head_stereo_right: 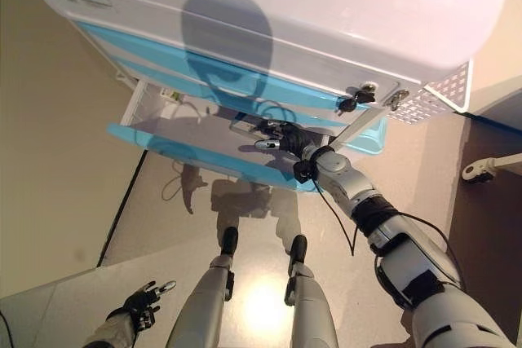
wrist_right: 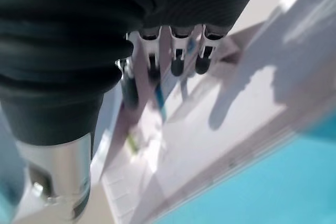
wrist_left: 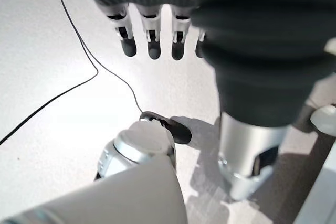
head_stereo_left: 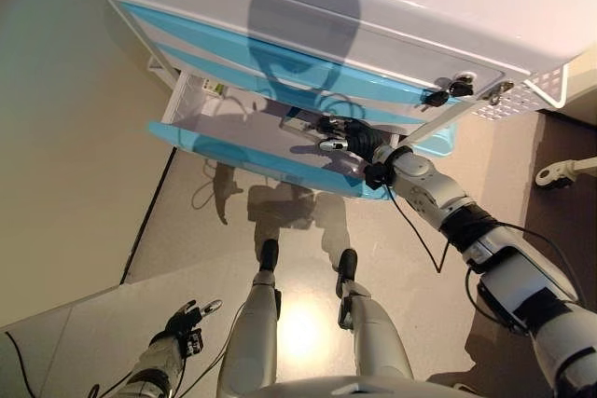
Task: Open the drawer and pick up the medicine
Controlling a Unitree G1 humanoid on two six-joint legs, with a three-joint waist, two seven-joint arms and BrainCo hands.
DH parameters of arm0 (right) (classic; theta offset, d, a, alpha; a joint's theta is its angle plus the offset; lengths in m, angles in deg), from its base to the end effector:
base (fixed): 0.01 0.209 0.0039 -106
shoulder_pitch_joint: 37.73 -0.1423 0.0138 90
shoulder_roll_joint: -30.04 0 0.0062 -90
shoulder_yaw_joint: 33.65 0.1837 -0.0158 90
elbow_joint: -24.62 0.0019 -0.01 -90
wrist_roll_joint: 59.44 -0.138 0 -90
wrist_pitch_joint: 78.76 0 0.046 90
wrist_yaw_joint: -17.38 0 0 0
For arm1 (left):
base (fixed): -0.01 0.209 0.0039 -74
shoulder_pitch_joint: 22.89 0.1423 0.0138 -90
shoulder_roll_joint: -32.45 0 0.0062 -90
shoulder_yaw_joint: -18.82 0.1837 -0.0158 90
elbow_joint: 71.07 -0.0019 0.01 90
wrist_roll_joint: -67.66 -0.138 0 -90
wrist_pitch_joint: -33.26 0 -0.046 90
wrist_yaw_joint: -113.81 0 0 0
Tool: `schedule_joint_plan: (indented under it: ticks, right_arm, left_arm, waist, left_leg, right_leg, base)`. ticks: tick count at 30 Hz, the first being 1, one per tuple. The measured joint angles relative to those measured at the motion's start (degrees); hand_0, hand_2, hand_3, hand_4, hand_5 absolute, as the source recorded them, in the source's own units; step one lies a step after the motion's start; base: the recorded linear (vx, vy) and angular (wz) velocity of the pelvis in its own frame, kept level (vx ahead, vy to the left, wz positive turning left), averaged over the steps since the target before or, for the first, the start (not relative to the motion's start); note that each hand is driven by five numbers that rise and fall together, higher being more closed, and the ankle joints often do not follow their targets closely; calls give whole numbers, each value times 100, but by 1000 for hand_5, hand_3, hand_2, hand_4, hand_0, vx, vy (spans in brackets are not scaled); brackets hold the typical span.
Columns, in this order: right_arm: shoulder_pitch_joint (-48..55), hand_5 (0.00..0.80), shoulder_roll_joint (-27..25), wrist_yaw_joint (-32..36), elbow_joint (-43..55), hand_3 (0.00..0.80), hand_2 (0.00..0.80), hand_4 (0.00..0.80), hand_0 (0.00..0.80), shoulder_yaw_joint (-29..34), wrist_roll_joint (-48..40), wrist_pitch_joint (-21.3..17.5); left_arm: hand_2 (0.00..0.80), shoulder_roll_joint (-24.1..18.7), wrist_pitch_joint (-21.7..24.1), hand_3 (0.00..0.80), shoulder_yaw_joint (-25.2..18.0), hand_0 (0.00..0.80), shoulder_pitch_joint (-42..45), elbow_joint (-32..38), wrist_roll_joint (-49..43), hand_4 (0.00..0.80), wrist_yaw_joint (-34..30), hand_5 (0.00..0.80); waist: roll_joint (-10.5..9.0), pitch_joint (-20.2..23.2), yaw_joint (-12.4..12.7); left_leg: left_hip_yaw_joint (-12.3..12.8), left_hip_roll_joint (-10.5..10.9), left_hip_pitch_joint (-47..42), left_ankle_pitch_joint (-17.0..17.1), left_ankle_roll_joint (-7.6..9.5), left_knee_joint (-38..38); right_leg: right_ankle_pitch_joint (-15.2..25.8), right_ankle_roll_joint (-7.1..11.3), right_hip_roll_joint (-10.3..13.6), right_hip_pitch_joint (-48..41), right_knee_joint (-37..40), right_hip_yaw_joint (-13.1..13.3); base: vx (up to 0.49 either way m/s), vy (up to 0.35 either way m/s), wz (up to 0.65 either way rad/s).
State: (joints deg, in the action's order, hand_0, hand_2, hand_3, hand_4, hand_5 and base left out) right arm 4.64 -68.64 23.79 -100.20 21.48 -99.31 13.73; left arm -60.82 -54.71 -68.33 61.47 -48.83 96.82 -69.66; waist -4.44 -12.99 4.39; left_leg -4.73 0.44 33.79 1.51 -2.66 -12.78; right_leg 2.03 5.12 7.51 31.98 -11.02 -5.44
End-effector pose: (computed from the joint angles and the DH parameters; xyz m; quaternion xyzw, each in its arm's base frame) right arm 0.3302 -0.1322 0.1229 -0.0522 0.0334 0.2490 0.9665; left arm 0.1175 0.2606 -0.0915 -0.0710 0.4606 0.1703 0.8682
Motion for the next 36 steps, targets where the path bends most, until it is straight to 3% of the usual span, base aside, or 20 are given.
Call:
schedule_joint_plan:
  ticks: [3, 15, 22, 36]
  right_arm:
    - [-5, 0, 348, -259, -316, 0, 0, 0, 0, 194, 135, 0]
    - [-190, 0, 628, -932, -879, 0, 0, 0, 0, 927, 1206, -130]
    - [-194, 0, 636, -1252, -834, 0, 0, 0, 0, 940, 2635, -166]
    - [-592, 0, 241, -1184, -35, 0, 0, 0, 0, -179, 5868, -250]
  left_arm:
    - [0, 3, -9, 0, 51, 0, -41, -3, 112, 0, 77, 0]
    - [0, 28, 7, 0, 168, 0, -171, 14, 152, 0, 266, 0]
    - [0, 91, 86, 0, 304, 0, -357, 136, 150, 0, 376, 0]
    - [0, 342, 165, 0, 307, 0, -469, 231, 152, 0, 481, 0]
  waist:
    - [19, -33, -12]
    - [123, -238, -7]
    - [168, -266, -45]
    - [198, -286, -64]
  left_leg:
    - [-3, 3, -1, 2, 2, -4]
    - [-15, 8, 106, 45, -7, -9]
    - [-10, 30, 169, 64, 3, -10]
    - [-10, 56, 329, 196, -39, 39]
  right_leg:
    - [-4, -4, 4, 14, -39, -3]
    - [-17, -14, 14, 174, -150, -6]
    - [-20, -10, 38, 250, -179, -1]
    - [-57, -27, 70, 545, -384, 55]
  base:
    - [0, 0, 0]
    - [0, 0, 0]
    - [0, 0, 0]
    - [1, 0, 0]
